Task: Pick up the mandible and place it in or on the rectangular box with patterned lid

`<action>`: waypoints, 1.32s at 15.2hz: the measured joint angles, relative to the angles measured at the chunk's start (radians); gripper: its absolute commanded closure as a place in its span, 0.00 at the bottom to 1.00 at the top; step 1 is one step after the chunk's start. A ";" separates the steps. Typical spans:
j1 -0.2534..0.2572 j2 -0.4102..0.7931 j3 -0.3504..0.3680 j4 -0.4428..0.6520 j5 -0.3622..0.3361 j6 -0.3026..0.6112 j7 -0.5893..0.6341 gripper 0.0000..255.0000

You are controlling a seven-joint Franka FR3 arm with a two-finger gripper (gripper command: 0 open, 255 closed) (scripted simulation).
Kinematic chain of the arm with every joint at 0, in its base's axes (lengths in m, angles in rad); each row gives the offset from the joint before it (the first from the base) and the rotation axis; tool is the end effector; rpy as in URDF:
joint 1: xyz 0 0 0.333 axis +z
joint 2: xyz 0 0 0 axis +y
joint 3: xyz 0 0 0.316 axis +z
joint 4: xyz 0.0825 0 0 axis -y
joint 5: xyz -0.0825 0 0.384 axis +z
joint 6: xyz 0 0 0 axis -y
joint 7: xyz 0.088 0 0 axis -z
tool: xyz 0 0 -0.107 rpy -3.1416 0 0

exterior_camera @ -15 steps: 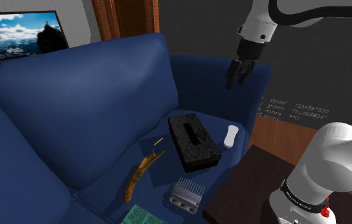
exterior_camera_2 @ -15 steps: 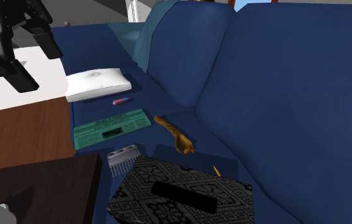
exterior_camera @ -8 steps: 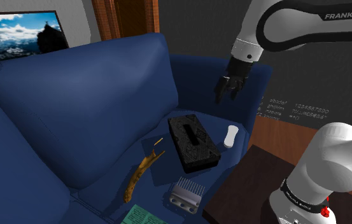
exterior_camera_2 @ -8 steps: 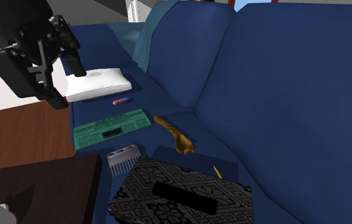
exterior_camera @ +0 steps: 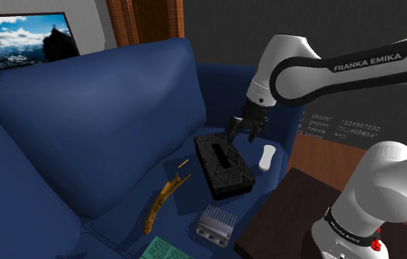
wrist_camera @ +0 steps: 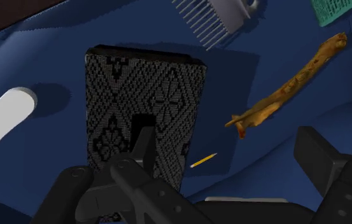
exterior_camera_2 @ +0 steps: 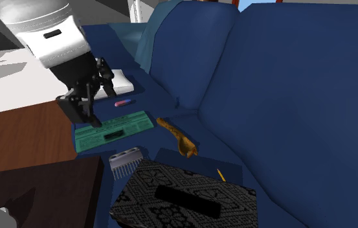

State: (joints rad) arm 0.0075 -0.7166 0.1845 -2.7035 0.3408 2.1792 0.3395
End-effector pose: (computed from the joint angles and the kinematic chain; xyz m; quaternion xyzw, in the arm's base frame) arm 0.3402 0.0781 0.4541 -0.9764 0.1726 -0.0713 0.1083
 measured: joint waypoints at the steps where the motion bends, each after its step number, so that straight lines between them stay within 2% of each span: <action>1: 0.004 0.022 0.019 -0.008 0.020 0.039 0.028 0.00; 8: 0.027 0.259 0.159 -0.032 0.148 0.361 0.206 0.00; 11: 0.026 0.398 0.219 -0.011 0.182 0.507 0.285 0.00; 13: 0.013 0.496 0.254 0.020 0.178 0.595 0.345 0.00; 16: -0.009 0.642 0.311 0.066 0.119 0.723 0.484 0.00; 18: -0.014 0.752 0.314 0.105 0.007 0.807 0.621 0.00; 20: 0.040 0.853 0.252 0.148 -0.146 0.877 0.796 0.00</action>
State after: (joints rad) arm 0.0475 0.1360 0.4364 -2.5551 0.1952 3.0561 1.1358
